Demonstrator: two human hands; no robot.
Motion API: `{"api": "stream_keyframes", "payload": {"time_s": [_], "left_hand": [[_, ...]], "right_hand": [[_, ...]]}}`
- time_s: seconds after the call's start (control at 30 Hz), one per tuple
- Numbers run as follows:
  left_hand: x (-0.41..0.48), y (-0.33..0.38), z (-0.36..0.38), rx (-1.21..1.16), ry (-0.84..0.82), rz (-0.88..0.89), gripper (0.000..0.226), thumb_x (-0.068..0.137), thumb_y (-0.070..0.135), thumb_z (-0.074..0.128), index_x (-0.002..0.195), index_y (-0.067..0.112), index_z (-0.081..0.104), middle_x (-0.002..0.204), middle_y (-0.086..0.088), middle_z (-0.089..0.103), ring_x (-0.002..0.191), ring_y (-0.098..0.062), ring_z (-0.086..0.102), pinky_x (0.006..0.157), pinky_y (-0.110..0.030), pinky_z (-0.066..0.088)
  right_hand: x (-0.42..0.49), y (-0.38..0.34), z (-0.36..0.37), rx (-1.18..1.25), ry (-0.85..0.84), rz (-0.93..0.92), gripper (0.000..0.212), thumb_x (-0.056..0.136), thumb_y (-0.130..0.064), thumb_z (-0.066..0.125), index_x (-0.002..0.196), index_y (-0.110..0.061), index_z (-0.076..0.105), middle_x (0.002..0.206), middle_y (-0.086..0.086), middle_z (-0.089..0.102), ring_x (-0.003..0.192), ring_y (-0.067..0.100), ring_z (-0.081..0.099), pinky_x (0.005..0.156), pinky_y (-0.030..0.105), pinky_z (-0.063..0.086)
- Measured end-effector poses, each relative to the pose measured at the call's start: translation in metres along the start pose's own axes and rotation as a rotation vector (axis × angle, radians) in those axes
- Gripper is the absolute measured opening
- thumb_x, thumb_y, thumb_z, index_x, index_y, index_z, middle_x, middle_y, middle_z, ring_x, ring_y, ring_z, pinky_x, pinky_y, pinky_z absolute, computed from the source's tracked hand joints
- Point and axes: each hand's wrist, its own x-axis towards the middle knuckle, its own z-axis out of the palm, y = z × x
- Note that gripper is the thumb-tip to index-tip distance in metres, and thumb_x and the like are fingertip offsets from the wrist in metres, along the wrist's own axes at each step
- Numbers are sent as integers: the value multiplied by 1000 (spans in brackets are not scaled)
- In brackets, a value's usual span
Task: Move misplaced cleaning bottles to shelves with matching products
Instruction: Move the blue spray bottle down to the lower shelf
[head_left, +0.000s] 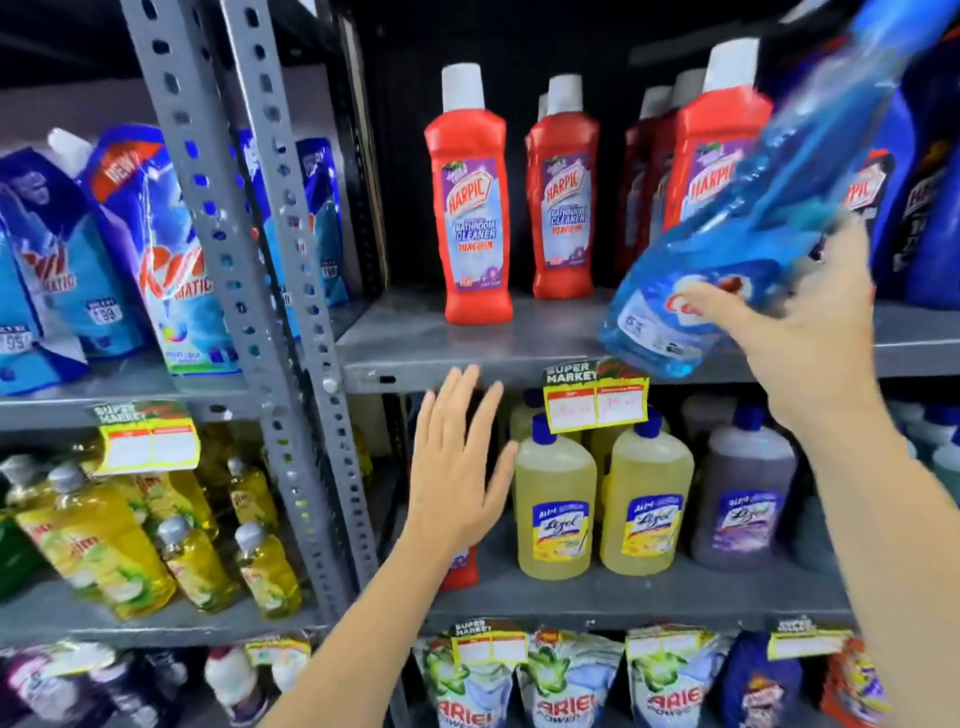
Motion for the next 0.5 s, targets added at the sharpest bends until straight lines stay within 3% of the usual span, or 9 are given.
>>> {"api": "stream_keyframes", "payload": {"time_s": [0.07, 0.2, 0.33, 0.4, 0.5], "left_hand": [[-43, 2, 10, -75, -57, -51, 55, 97, 27, 52, 147, 9, 35, 158, -16, 25, 148, -30, 17, 119, -46, 16], [-117, 1, 27, -141, -333, -125, 54, 100, 31, 48, 148, 10, 35, 160, -9, 23, 147, -23, 21, 117, -44, 25], [-165, -10, 32, -22, -640, -134, 58, 103, 43, 30, 150, 11, 30, 159, -5, 15, 147, -28, 19, 117, -39, 8], [-214, -15, 55, 68, -802, -241, 62, 100, 48, 23, 147, 10, 37, 157, -7, 26, 144, -29, 28, 114, -34, 2], [-231, -19, 50, 120, -904, -255, 63, 97, 52, 28, 139, 11, 51, 148, -8, 47, 135, -25, 44, 111, -31, 1]], "right_hand": [[-29, 0, -18, 51, -50, 52, 70, 68, -17, 89, 122, -34, 47, 127, 0, 65, 116, 21, 65, 94, 38, 55], [-92, 19, -49, 19, -108, 243, 71, 53, -23, 90, 113, -36, 54, 114, 0, 72, 101, 16, 71, 82, 27, 58], [-169, 61, -53, -45, -165, 459, 70, 48, -10, 85, 109, -30, 57, 98, -7, 76, 85, 1, 72, 73, 14, 55], [-197, 125, -41, -51, -342, 637, 73, 48, -7, 84, 114, -22, 56, 99, -3, 76, 85, 4, 73, 72, 14, 55], [-215, 158, -36, -84, -345, 730, 72, 49, -6, 86, 114, -22, 58, 101, -5, 77, 91, 9, 73, 74, 18, 56]]}}
